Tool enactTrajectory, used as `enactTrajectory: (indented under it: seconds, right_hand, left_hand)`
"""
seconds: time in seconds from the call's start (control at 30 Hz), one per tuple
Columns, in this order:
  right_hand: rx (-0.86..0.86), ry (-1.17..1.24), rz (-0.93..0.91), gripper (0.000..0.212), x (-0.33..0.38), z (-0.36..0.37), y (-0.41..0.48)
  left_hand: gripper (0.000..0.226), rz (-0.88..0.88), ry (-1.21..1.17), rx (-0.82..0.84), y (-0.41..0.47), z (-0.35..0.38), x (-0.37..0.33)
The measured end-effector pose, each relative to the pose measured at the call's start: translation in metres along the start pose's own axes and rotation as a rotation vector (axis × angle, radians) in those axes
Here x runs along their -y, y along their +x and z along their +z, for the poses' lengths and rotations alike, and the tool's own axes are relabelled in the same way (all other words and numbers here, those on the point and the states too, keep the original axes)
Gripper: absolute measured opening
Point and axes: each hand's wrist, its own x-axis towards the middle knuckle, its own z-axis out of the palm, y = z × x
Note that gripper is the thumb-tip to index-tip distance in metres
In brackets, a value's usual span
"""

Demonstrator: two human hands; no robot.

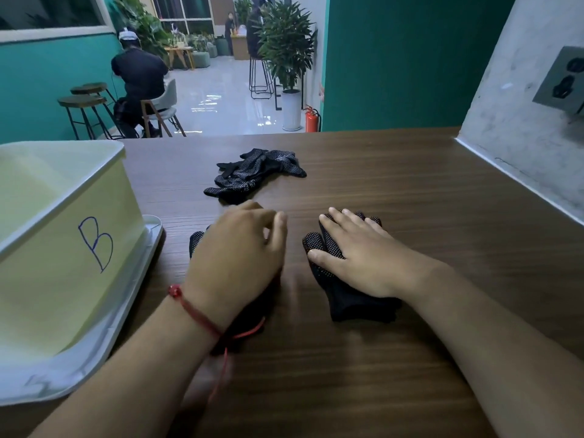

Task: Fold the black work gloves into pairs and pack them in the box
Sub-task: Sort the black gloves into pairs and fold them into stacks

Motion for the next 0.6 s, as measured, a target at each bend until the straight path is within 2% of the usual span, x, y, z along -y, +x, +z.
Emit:
enactTrajectory:
  seconds: [0.23, 0.4, 0.53, 0.6]
  right_hand:
    - [0.015, 0.010, -0.005, 0.089, 0.000, 0.000, 0.002]
    - [0.015, 0.016, -0.003, 0.088, 0.000, -0.001, 0.001]
    - [0.004, 0.021, -0.008, 0.088, -0.001, 0.000, 0.001]
    - [0.001, 0.021, -0.014, 0.089, -0.001, 0.000, 0.002]
  left_hand:
    - [0.026, -0.217, 0.143, 0.227, 0.032, -0.001, 0.051]
    - [0.032, -0.250, 0.175, 0.281, 0.072, 0.017, 0.070]
    - [0.055, -0.346, 0.201, 0.256, 0.108, 0.031, 0.083]
    - [0.044, -0.318, 0.315, 0.262, 0.116, 0.037, 0.085]
